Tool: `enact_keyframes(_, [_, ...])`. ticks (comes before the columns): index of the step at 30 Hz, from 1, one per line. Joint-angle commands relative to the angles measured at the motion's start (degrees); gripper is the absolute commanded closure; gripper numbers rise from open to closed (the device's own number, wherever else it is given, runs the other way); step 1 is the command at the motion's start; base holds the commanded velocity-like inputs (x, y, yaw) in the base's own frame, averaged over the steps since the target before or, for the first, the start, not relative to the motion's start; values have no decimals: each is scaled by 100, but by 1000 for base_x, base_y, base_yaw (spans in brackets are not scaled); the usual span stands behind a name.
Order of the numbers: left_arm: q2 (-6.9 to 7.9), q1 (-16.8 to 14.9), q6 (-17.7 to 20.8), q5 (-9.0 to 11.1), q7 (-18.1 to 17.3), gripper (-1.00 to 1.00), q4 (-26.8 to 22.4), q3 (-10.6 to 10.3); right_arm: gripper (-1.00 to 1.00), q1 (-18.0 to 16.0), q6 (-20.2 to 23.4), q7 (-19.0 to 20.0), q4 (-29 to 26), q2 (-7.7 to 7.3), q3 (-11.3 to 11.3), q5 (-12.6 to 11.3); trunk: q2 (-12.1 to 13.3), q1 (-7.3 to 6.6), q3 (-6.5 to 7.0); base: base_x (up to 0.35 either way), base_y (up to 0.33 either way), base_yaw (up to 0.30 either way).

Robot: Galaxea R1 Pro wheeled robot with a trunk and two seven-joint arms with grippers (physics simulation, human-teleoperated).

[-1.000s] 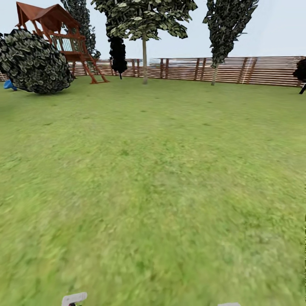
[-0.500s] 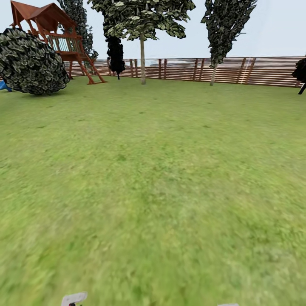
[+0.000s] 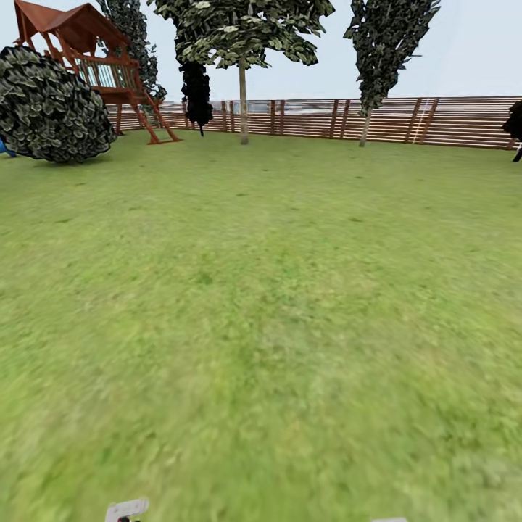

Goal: In the garden, pick up the pesticide atomizer on the floor and spray pesticide onto both trees until each tree trunk is fully covered.

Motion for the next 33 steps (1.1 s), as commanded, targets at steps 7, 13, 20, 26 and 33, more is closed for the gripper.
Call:
enact_keyframes(7, [6,-2,-24,-43,-20,100,5,56,-100,-3,-7,-40,5,1,-21,60,-2,3,-5,338,0,0])
enact_keyframes(13, [6,-2,-26,-43,-20,100,4,53,-100,-3,-7,-37,5,1,-21,60,-2,3,-5,338,0,0])
enact_keyframes(20, [6,-2,-27,-43,-20,100,-3,57,-100,-3,-7,-38,5,2,-21,60,-2,3,-5,338,0,0])
enact_keyframes(26, [6,-2,-20,-43,-20,100,4,57,-100,-3,-7,-41,5,1,-21,60,-2,3,-5,338,0,0])
enact_keyframes(33, [6,-2,-20,-43,-20,100,5,52,-100,-3,-7,-39,5,1,-21,60,-2,3,-5,338,0,0])
